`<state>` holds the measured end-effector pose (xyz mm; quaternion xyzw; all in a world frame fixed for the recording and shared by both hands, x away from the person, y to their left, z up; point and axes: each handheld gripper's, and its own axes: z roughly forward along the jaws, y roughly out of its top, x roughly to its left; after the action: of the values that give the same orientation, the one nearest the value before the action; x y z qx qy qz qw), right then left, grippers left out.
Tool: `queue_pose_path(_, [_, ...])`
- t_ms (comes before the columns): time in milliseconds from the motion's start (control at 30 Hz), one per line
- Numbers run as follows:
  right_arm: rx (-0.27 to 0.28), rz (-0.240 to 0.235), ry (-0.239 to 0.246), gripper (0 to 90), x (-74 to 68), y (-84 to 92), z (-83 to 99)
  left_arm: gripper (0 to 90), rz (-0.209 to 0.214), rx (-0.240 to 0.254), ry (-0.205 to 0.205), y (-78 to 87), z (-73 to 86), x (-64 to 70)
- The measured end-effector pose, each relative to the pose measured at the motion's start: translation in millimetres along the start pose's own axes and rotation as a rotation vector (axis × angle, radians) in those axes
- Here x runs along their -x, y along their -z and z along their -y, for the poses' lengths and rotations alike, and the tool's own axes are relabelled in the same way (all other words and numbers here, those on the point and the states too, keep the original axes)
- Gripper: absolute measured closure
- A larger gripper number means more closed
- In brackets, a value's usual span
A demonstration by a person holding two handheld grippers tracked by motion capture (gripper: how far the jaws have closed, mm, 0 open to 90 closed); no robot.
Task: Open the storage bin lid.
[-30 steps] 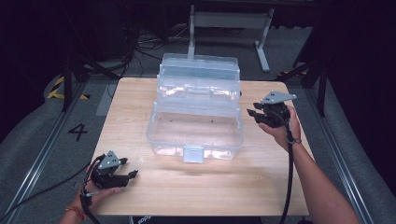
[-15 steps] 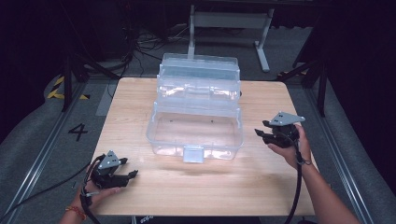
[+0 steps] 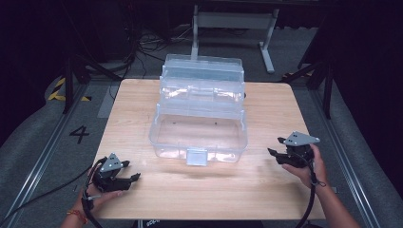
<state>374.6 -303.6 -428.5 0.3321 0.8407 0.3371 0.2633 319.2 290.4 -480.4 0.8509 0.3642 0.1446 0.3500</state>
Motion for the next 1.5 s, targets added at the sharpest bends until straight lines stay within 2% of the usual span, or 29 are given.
queue_pose_path(167, [-0.019, -0.009, -0.011, 39.5, -0.6, 1.6, 19.7, 32.6, -0.002, -0.002, 0.002, -0.4, -0.6, -0.3])
queue_pose_path(200, [-0.027, -0.008, -0.007, 39.0, -1.4, 2.2, 23.4, 32.5, -0.005, -0.004, -0.013, -0.3, -1.0, -1.4])
queue_pose_path(267, [-0.038, -0.010, 0.015, 38.1, -3.3, 3.6, 30.0, 32.4, -0.005, -0.003, -0.007, -0.5, -0.9, -1.0])
queue_pose_path(333, [-0.047, -0.026, 0.006, 37.2, -4.4, 5.5, 38.4, 32.4, -0.008, 0.000, -0.007, -0.7, -0.8, -0.8])
queue_pose_path(433, [-0.061, -0.042, -0.029, 36.1, -6.3, 8.0, 52.6, 31.7, -0.012, 0.001, -0.004, -0.9, -0.7, -0.8])
queue_pose_path(567, [-0.068, -0.026, -0.047, 33.5, -11.0, 9.7, 63.3, 31.5, -0.011, 0.001, -0.003, -0.9, -0.7, -0.8])
queue_pose_path(667, [-0.034, -0.069, -0.089, 32.3, -13.2, 9.2, 74.1, 31.3, -0.012, 0.001, -0.002, -1.0, -0.8, -0.8])
queue_pose_path(733, [-0.006, -0.098, -0.141, 31.1, -11.4, 8.0, 79.6, 31.0, -0.013, 0.000, -0.002, -0.9, -0.7, -0.8])
queue_pose_path(833, [-0.016, -0.131, -0.195, 27.8, -6.3, 6.3, 81.1, 30.9, -0.012, 0.001, -0.004, -1.1, -0.8, -1.1])
queue_pose_path(1000, [-0.019, -0.123, -0.188, 25.5, -6.7, 6.0, 81.1, 30.8, -0.009, 0.002, 0.000, -1.3, -0.8, -0.9])
queue_pose_path(1200, [-0.023, -0.117, -0.197, 24.2, -6.5, 5.9, 81.1, 28.4, -0.025, -0.001, -0.005, -1.3, -1.2, -1.7])
queue_pose_path(1400, [-0.025, -0.114, -0.200, 23.2, -6.5, 5.8, 81.1, 25.0, -0.019, -0.004, 0.020, -2.5, -1.4, -1.0])
queue_pose_path(1500, [-0.026, -0.114, -0.201, 23.0, -6.4, 5.8, 81.1, 23.8, -0.019, -0.011, 0.018, -2.6, -2.0, -1.4])
